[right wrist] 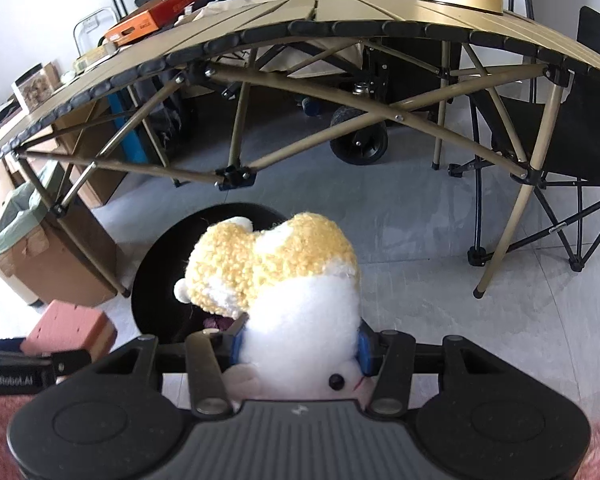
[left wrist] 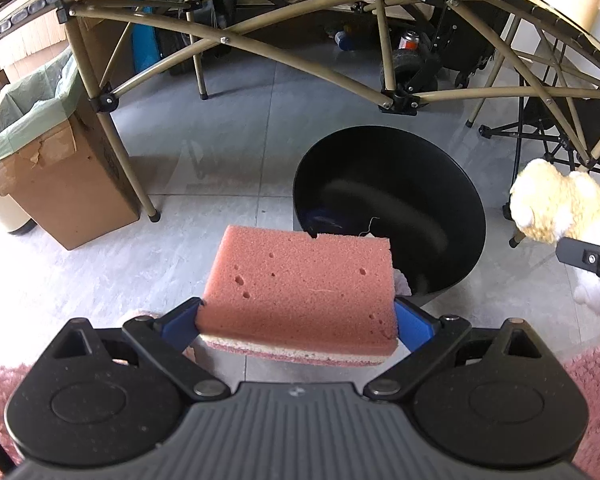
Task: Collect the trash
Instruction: 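Lower the left tool over the bin and open it to drop the sponge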
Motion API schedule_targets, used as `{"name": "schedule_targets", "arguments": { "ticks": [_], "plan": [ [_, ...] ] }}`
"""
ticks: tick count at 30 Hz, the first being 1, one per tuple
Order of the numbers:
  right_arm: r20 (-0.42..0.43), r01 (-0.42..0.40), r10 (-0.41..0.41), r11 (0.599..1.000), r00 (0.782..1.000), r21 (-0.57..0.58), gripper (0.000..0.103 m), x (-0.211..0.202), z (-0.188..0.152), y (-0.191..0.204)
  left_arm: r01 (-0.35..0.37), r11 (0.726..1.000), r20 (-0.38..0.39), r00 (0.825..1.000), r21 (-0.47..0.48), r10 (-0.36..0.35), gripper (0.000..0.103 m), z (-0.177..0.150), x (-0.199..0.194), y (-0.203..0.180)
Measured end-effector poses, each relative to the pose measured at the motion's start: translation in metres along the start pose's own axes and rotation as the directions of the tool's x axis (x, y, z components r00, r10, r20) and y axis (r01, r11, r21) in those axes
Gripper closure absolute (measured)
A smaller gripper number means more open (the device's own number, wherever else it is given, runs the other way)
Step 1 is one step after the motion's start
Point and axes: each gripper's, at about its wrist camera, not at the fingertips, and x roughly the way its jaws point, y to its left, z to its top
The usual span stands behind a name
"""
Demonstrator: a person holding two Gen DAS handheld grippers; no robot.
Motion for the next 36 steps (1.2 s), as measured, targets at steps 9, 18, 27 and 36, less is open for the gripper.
{"name": "schedule_targets", "arguments": {
  "ticks": [9, 18, 27, 36],
  "plan": [
    [0.005, 0.037, -0.037, 0.997, 0.999, 0.075, 0.054, 0.013, 0.005, -0.022, -0.012, 1.0, -0.044, 0.999, -0.001, 0.012, 0.004, 0.03, 0.016, -0.02],
    [0.008, 0.076, -0.078, 0.988, 0.997, 0.132, 0.054, 0.019, 0.007, -0.039, 0.018, 1.0, -0.053, 0.998, 0.012, -0.017, 0.004, 0.06, 0.038, -0.053],
    [0.013, 0.117, -0.121, 0.978, 0.993, 0.174, 0.054, 0.021, 0.007, -0.052, 0.018, 1.0, -0.061, 0.998, -0.003, -0.018, 0.004, 0.079, 0.059, -0.071],
    [0.002, 0.107, -0.109, 0.975, 0.994, 0.197, 0.054, 0.023, 0.006, -0.059, -0.015, 1.0, 0.002, 1.0, 0.016, 0.015, 0.0, 0.083, 0.062, -0.087]
  ]
}}
